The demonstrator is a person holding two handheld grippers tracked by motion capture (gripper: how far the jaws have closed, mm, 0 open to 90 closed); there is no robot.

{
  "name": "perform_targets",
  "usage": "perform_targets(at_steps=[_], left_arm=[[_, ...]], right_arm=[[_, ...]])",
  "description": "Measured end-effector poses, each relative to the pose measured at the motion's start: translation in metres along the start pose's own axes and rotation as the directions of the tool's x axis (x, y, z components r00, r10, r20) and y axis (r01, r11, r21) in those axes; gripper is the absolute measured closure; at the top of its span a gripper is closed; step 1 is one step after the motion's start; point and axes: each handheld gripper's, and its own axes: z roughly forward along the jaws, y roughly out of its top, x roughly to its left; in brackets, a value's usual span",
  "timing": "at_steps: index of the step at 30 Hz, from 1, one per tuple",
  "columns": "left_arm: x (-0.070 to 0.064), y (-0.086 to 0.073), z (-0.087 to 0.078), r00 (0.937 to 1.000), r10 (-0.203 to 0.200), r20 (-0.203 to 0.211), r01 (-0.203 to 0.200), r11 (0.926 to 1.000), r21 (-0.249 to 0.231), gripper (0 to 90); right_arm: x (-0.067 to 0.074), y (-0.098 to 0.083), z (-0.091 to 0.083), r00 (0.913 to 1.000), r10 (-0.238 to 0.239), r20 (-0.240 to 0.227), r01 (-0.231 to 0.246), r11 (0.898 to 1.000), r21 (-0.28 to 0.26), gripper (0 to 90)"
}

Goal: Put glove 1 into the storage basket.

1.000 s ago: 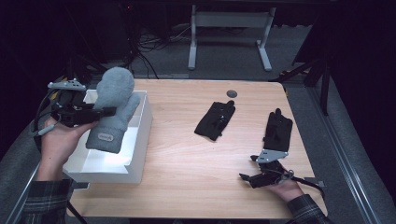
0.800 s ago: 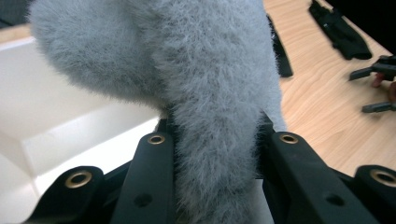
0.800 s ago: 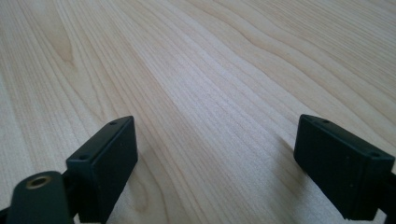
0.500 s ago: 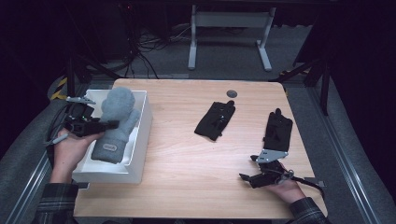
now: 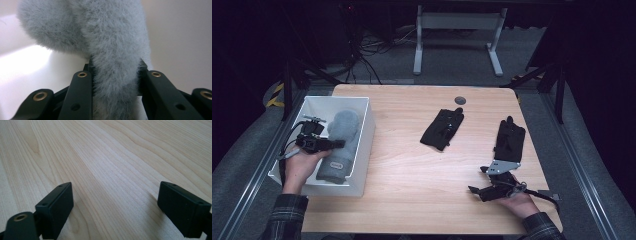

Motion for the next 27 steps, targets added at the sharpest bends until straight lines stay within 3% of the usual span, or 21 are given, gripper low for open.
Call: perform_targets(at_steps=[4, 6, 8, 11, 14, 21, 27], left_arm=[[0.005, 0.000, 0.006, 0.9996, -0.005, -0.027, 0.005, 0.9999, 0.016, 67.1], [0.009, -0.001, 0.011, 0.9969, -0.014, -0.078, 0.017, 0.9993, 0.035, 62.5], [0.012, -0.002, 0.014, 0.9947, -0.015, -0.102, 0.019, 0.9988, 0.044, 57.4], [0.013, -0.003, 0.014, 0.9900, -0.006, -0.141, 0.011, 0.9995, 0.031, 44.7], [0.010, -0.001, 0.008, 0.9850, -0.014, -0.172, 0.011, 0.9998, -0.013, 31.4], [0.000, 0.009, -0.013, 0.9859, -0.009, -0.167, -0.005, 0.9963, -0.085, 22.8], [-0.016, 0.017, -0.037, 0.9891, 0.022, -0.146, -0.044, 0.9872, -0.153, 18.4]], right_arm=[[0.000, 0.000, 0.000, 1.0000, 0.000, 0.000, 0.000, 1.000, 0.000, 13.6], [0.000, 0.000, 0.000, 1.0000, 0.000, 0.000, 0.000, 1.000, 0.000, 13.6], [0.000, 0.000, 0.000, 1.0000, 0.000, 0.000, 0.000, 1.000, 0.000, 13.6], [0.000, 0.000, 0.000, 1.0000, 0.000, 0.000, 0.000, 1.000, 0.000, 13.6], [0.000, 0.000, 0.000, 1.0000, -0.001, 0.000, 0.001, 1.000, 0.000, 13.6], [0.000, 0.000, 0.000, 1.0000, -0.001, 0.000, 0.001, 1.000, 0.000, 13.6], [0.000, 0.000, 0.000, 1.0000, -0.002, 0.000, 0.002, 1.000, -0.001, 13.6]])
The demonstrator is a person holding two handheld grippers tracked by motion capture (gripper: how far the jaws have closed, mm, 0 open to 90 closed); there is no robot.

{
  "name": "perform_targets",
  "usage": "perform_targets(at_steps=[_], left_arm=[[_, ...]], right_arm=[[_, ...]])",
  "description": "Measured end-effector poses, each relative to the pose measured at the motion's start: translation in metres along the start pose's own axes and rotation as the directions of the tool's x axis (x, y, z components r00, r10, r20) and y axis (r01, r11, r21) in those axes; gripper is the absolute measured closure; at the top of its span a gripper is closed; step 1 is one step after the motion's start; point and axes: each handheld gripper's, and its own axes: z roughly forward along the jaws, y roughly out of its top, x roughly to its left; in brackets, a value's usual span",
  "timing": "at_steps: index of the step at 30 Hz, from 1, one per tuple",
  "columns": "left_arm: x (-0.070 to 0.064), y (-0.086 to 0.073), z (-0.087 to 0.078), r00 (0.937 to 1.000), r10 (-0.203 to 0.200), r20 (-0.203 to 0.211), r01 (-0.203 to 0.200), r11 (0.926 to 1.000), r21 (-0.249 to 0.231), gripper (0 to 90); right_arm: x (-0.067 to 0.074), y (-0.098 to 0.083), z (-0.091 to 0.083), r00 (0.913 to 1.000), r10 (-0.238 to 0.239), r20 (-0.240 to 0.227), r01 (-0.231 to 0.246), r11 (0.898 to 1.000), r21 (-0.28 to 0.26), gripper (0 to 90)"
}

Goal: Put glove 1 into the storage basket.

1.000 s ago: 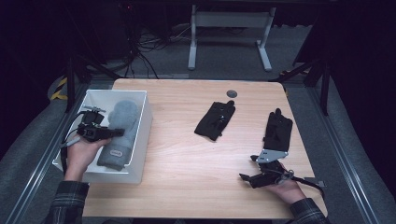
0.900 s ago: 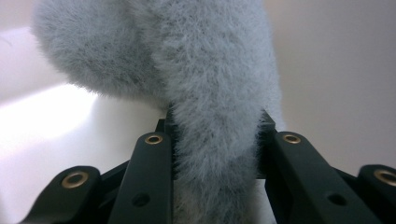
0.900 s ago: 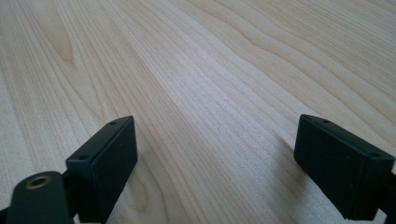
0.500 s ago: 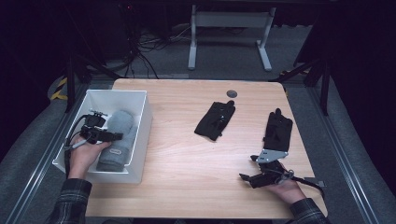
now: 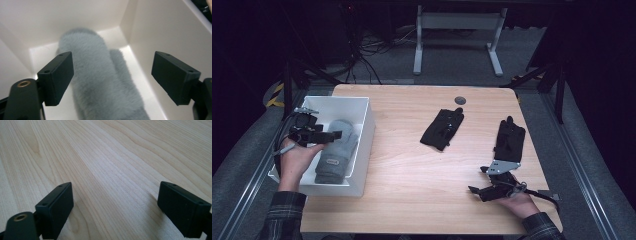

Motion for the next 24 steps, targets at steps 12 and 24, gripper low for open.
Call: perform_targets(at_steps=[12, 24], left_arm=[[-0.048, 0.019, -0.031, 0.9928, 0.114, 0.037, -0.110, 0.9886, -0.103, 16.3], [-0.108, 0.036, -0.036, 0.9669, 0.241, 0.085, -0.224, 0.9602, -0.167, 16.3]], right_arm=[[0.000, 0.000, 0.000, 1.0000, 0.000, 0.001, 0.000, 1.000, 0.000, 13.6], [0.000, 0.000, 0.000, 1.0000, 0.000, -0.002, 0.000, 1.000, -0.001, 13.6]])
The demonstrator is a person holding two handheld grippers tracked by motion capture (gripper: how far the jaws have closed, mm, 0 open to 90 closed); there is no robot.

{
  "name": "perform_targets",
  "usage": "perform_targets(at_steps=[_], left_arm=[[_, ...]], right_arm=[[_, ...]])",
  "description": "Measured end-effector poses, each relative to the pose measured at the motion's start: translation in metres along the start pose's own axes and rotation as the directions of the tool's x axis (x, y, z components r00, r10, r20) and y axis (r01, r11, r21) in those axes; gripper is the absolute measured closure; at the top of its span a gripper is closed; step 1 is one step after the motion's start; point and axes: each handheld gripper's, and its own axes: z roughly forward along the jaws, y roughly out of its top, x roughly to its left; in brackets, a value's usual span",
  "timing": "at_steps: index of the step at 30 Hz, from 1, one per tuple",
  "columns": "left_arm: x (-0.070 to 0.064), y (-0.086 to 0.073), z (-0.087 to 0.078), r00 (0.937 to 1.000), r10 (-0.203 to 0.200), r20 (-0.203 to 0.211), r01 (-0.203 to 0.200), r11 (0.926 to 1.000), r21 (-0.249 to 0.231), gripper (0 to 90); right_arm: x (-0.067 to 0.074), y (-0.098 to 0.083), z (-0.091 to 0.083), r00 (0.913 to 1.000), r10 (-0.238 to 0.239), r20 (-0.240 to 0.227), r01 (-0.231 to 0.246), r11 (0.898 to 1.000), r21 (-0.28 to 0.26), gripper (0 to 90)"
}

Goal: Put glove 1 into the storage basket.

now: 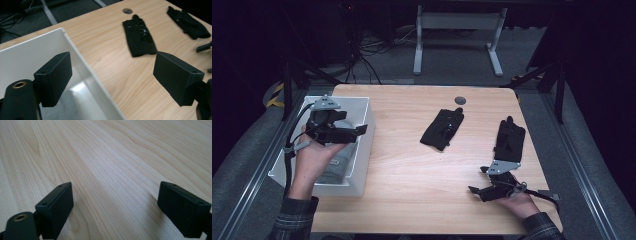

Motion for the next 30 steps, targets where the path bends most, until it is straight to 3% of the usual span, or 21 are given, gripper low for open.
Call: perform_targets(at_steps=[1, 10, 16, 21, 25, 30], left_arm=[[0.000, 0.000, 0.000, 1.0000, 0.000, 0.000, 0.000, 1.0000, 0.000, 16.2], [-0.046, 0.014, 0.024, 0.9956, 0.076, 0.055, -0.075, 0.9970, -0.015, 16.1], [-0.064, 0.013, 0.040, 0.9917, 0.090, 0.091, -0.089, 0.9958, -0.021, 16.1], [-0.087, 0.010, 0.058, 0.9833, 0.121, 0.137, -0.120, 0.9927, -0.012, 16.1], [-0.096, 0.005, 0.070, 0.9791, 0.129, 0.158, -0.129, 0.9916, -0.008, 16.1], [-0.111, -0.011, 0.098, 0.9698, 0.157, 0.187, -0.165, 0.9859, 0.028, 16.1]], right_arm=[[0.000, 0.000, 0.000, 1.0000, 0.000, 0.000, 0.000, 1.000, 0.001, 13.6], [0.000, 0.000, 0.000, 1.0000, -0.002, 0.000, 0.002, 1.000, 0.000, 13.5], [0.000, 0.000, 0.000, 1.0000, -0.002, 0.000, 0.002, 1.000, 0.000, 13.5], [0.000, 0.000, 0.000, 1.0000, -0.002, 0.000, 0.002, 1.000, 0.000, 13.5], [0.000, 0.000, 0.000, 1.0000, -0.002, 0.000, 0.002, 1.000, 0.000, 13.5], [0.000, 0.000, 0.000, 1.0000, -0.001, 0.001, 0.001, 1.000, 0.001, 13.5]])
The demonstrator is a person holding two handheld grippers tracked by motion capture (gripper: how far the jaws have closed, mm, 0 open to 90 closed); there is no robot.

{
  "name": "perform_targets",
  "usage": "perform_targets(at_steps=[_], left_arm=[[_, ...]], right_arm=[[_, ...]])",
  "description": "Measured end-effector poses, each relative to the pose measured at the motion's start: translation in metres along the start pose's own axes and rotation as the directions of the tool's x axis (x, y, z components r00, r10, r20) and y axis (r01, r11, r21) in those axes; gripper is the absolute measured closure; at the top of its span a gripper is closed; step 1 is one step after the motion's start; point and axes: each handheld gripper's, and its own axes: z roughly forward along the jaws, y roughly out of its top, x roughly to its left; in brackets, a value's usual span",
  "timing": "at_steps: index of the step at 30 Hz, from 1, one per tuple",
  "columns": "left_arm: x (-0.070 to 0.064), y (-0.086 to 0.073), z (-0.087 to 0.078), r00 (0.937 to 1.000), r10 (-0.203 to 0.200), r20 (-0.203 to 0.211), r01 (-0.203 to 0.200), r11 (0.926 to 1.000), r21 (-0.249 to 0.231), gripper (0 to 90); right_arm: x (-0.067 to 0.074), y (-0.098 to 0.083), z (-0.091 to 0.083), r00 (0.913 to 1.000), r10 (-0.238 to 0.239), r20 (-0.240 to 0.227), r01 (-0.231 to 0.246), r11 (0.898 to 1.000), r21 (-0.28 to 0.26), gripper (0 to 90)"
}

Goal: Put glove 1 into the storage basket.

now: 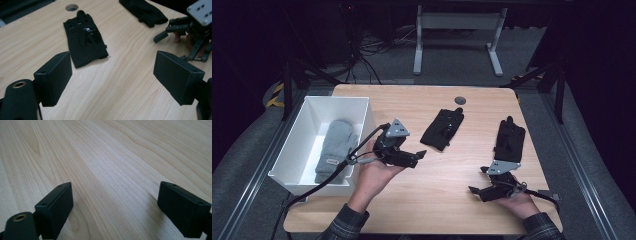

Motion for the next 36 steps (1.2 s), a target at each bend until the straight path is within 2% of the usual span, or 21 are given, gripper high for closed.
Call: perform_targets(at_steps=[2, 3, 5, 11, 15, 17, 18, 21, 22, 24, 25, 28, 29, 30, 31, 33, 36], left_arm=[[-0.002, -0.005, 0.011, 0.9999, -0.001, 0.015, 0.001, 0.9999, 0.014, 16.1], [-0.002, -0.005, 0.011, 0.9999, -0.001, 0.015, 0.001, 0.9999, 0.014, 16.1], [-0.002, -0.013, 0.027, 0.9996, -0.002, 0.029, 0.001, 0.9999, 0.016, 16.3], [0.008, -0.028, 0.051, 0.9995, -0.007, 0.031, 0.007, 0.9999, 0.010, 20.3], [0.014, -0.031, 0.059, 0.9998, 0.016, 0.010, -0.015, 0.9995, -0.026, 33.5], [0.016, -0.032, 0.061, 0.9999, 0.013, 0.005, -0.013, 0.9992, -0.037, 45.4], [0.017, -0.032, 0.062, 0.9999, 0.016, -0.001, -0.016, 0.9991, -0.038, 45.4], [0.018, -0.030, 0.066, 1.0000, 0.002, -0.009, -0.003, 0.9990, -0.046, 61.7], [0.014, -0.027, 0.068, 0.9998, 0.012, -0.013, -0.013, 0.9996, -0.025, 69.7], [0.010, -0.025, 0.071, 0.9996, 0.025, -0.008, -0.025, 0.9995, -0.018, 72.6], [0.000, -0.019, 0.079, 0.9989, 0.045, -0.013, -0.045, 0.9989, 0.015, 73.3], [-0.004, -0.014, 0.089, 0.9998, 0.022, 0.003, -0.022, 0.9996, 0.018, 79.9], [-0.003, -0.011, 0.095, 0.9998, 0.018, -0.007, -0.018, 0.9992, 0.036, 84.0], [0.001, -0.010, 0.102, 0.9998, -0.018, -0.006, 0.018, 0.9995, 0.027, 88.0], [0.004, -0.009, 0.106, 0.9996, -0.027, -0.012, 0.027, 0.9991, 0.031, 90.0], [0.009, -0.007, 0.113, 0.9987, -0.048, -0.015, 0.048, 0.9983, 0.034, 90.0], [0.015, -0.006, 0.120, 0.9984, -0.049, -0.030, 0.050, 0.9980, 0.039, 90.0]], right_arm=[[0.000, 0.000, 0.000, 1.0000, 0.000, 0.000, 0.000, 1.000, 0.000, 13.4], [0.000, 0.000, 0.000, 1.0000, 0.000, 0.000, 0.000, 1.000, 0.000, 13.4], [0.000, 0.000, 0.000, 1.0000, -0.001, -0.002, 0.001, 1.000, 0.000, 13.5], [0.000, 0.000, 0.000, 1.0000, -0.002, -0.002, 0.002, 1.000, 0.000, 13.5], [0.000, 0.000, 0.000, 1.0000, -0.002, -0.002, 0.002, 1.000, 0.000, 13.5], [0.000, 0.000, 0.000, 1.0000, -0.002, -0.001, 0.002, 1.000, 0.001, 13.5], [0.000, 0.000, 0.000, 1.0000, -0.002, -0.001, 0.002, 1.000, 0.001, 13.5], [0.000, 0.000, 0.000, 1.0000, -0.002, -0.001, 0.002, 1.000, 0.001, 13.5], [0.000, 0.000, 0.000, 1.0000, -0.002, -0.002, 0.002, 1.000, 0.001, 13.5], [0.000, 0.000, 0.000, 1.0000, -0.003, -0.002, 0.003, 1.000, 0.000, 13.6], [-0.001, 0.000, 0.000, 1.0000, -0.003, -0.002, 0.003, 1.000, 0.000, 13.6], [-0.001, 0.000, 0.000, 1.0000, -0.003, -0.003, 0.003, 1.000, 0.000, 13.6], [-0.001, 0.000, 0.000, 1.0000, -0.004, -0.002, 0.004, 1.000, 0.000, 13.6], [-0.001, 0.000, -0.001, 1.0000, -0.003, -0.004, 0.003, 1.000, 0.000, 13.6], [-0.001, -0.001, -0.001, 1.0000, -0.003, -0.005, 0.003, 1.000, 0.001, 13.6], [-0.001, -0.001, -0.001, 1.0000, -0.002, -0.005, 0.002, 1.000, 0.001, 13.6], [-0.001, -0.001, -0.001, 1.0000, -0.003, -0.005, 0.003, 1.000, 0.001, 13.6]])
